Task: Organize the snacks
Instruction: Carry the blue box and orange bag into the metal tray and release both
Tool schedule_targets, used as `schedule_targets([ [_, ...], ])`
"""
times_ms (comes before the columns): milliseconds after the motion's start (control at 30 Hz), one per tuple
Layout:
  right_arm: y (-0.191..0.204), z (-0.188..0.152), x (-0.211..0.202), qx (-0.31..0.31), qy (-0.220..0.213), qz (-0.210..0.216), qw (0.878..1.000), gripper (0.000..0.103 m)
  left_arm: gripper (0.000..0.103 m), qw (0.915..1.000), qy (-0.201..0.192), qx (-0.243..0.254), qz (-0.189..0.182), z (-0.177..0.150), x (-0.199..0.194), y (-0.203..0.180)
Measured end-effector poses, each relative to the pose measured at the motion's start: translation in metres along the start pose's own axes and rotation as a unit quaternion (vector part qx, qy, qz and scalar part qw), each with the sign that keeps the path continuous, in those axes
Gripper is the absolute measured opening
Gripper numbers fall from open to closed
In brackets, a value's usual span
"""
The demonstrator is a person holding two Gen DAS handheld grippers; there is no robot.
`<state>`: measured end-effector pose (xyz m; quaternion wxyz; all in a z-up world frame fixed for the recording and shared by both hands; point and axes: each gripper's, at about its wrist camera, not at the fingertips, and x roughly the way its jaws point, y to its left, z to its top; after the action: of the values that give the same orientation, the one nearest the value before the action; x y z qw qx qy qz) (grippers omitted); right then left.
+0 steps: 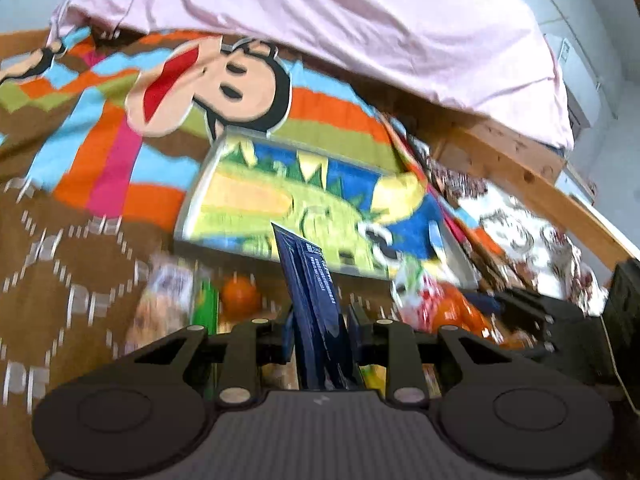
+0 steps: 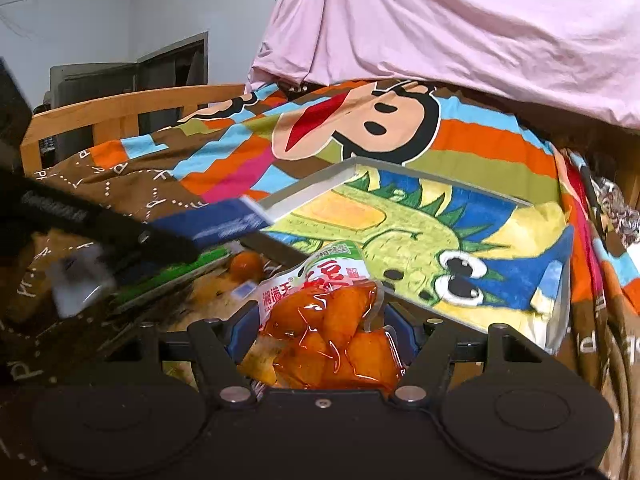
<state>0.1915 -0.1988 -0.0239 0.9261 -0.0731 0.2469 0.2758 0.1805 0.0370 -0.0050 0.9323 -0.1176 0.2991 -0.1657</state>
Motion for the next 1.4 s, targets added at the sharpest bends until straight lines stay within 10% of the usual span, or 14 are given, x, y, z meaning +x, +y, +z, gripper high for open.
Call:
schedule_targets([
  [533,-0.052,0.048,0.071,0.002,-0.005,-0.057,0.998,0.069,0.029,0.9993,-0.037,0.01,0.003,0.061,0.099,0.023],
  [1233,-0.07,0.044,0.137,0.001,0.065,-0.085,0.994,0.072,0.03,0.9983,0.04,-0.022,0.037,0.072,0.183,0.03],
  [1400,-0.07,0.041,0.132,0.01,0.062,-0.096,0.993,0.076,0.062,0.9983,0.03,-0.031,0.038,0.073,0.175,0.032],
])
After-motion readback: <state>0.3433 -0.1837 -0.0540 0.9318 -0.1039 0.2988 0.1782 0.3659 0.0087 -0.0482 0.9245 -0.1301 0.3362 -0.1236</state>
